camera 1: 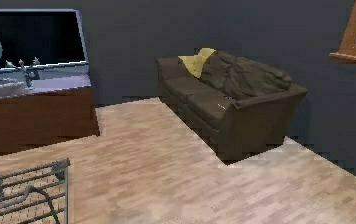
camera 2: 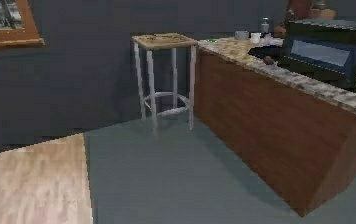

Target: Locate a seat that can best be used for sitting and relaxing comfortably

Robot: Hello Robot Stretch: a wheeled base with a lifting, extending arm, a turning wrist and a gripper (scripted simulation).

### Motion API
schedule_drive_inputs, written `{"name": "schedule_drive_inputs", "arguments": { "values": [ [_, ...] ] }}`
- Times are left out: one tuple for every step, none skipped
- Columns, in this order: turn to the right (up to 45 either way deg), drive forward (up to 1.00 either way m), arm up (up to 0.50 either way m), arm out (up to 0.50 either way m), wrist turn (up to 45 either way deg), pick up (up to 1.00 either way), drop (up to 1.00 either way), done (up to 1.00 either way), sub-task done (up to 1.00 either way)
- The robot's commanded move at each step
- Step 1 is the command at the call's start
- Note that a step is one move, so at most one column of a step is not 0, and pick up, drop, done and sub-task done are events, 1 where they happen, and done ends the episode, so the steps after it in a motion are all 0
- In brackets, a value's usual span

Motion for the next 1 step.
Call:
{"name": "schedule_drive_inputs", "arguments": {
  "values": [
    [0.0, 0.60, 0.00, 0.00, 0.0, 0.00, 0.00, 0.00, 0.00]
  ]
}}
